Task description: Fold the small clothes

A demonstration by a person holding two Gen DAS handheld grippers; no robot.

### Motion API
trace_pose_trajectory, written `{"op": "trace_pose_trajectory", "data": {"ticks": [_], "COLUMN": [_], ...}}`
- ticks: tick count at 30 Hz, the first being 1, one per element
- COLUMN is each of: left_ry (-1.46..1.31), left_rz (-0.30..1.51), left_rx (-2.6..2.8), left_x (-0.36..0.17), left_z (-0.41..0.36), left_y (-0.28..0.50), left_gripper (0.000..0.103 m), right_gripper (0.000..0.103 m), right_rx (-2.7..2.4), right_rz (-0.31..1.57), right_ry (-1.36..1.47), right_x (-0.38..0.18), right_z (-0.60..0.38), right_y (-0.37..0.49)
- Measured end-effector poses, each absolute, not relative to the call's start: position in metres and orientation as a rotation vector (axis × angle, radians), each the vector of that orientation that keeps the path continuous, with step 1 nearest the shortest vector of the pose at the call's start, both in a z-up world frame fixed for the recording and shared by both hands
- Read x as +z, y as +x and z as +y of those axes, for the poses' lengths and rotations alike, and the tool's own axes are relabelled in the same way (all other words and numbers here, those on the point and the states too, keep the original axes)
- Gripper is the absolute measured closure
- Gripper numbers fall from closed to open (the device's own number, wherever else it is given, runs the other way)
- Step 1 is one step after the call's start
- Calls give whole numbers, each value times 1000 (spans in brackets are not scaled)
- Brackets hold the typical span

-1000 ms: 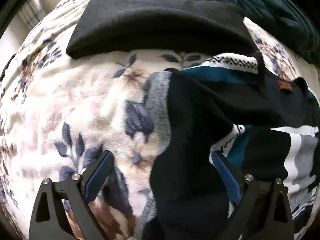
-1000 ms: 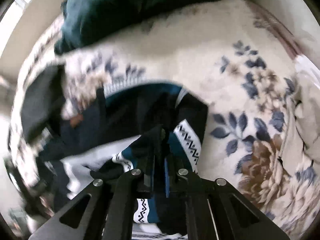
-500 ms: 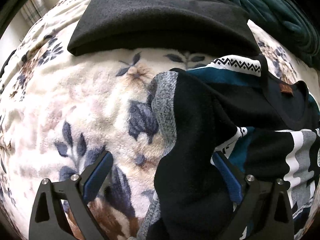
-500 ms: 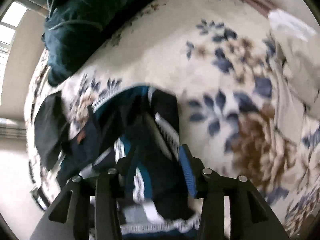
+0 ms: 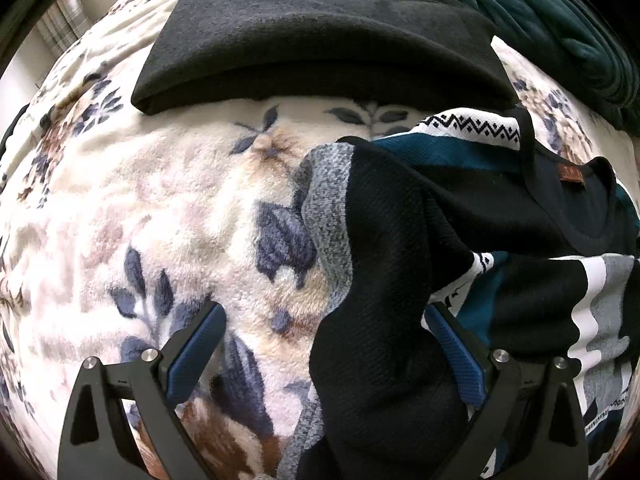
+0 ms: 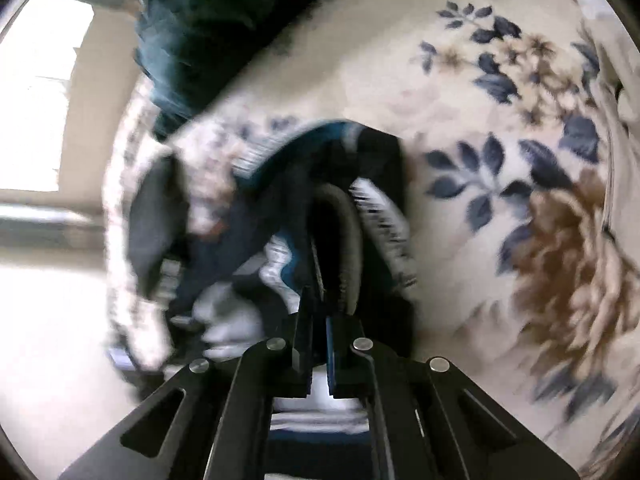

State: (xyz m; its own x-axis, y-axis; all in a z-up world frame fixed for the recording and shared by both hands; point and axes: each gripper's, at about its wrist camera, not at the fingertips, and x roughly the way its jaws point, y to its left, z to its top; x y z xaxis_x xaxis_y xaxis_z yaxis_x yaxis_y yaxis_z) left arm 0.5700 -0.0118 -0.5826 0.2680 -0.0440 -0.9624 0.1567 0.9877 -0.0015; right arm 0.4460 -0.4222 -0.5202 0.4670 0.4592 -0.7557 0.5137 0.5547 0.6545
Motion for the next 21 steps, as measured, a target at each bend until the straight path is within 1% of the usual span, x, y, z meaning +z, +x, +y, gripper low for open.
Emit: {"op": "trace_pose_trajectory", "data": {"ticks": [3, 5, 6, 8, 9, 10, 11, 12, 13, 14, 17, 18, 19, 20, 21], "left_ry": [112, 116, 114, 113, 112, 111, 105, 103, 103, 99, 96, 103, 114, 116, 97], "left_rz": [1298, 1301, 1300, 1299, 1302, 1304, 1305, 1298, 1291, 1280, 1254, 1256, 1265, 1281, 1295], "left_rx": [-143, -141, -142, -142, -142, -142, -144, -144, -145, -152, -156, -151, -139, -124, -121], "left_x": [-583, -582, -582, -582, -582, -581, -579, -576, -572, -568, -559, -560, -564, -571, -577], "left_z": [-13, -14, -13, -13, -13, -14, -14, -14, -14, -14, -13, -13, -13, -10, -6], "left_y": [571, 571, 571, 570, 572, 572, 572, 571, 571, 569, 563, 562, 562, 563, 564], "left_gripper": [0, 0, 0, 0, 0, 0, 0, 1, 1, 1, 1, 1, 1, 1, 0], "right_gripper": [98, 98, 98, 98, 92, 85, 66, 50, 44, 43, 43, 47, 79, 99, 100], "right_rx": [-59, -156, -168, -194, -200, -217, -229, -224, -207, -199, -215, -213, -205, -204, -225], "right_rz": [1096, 1242, 1324, 1402, 1409, 1394, 1368, 1323, 1271, 1252, 1295, 1319, 1334, 1333, 1342], "right_ry": [1082, 924, 925, 910, 894, 858, 829, 824, 822, 808, 744, 723, 685, 647, 606], "right_x": [-503, -522, -540, -558, -559, -554, -546, -538, -531, -529, -543, -551, -557, -560, -564], "right_z": [-432, -431, -430, -429, -429, -429, -428, -428, -427, -426, -422, -418, -411, -406, -405], "right_y": [439, 445, 446, 449, 451, 455, 457, 460, 464, 468, 493, 501, 509, 514, 518]}}
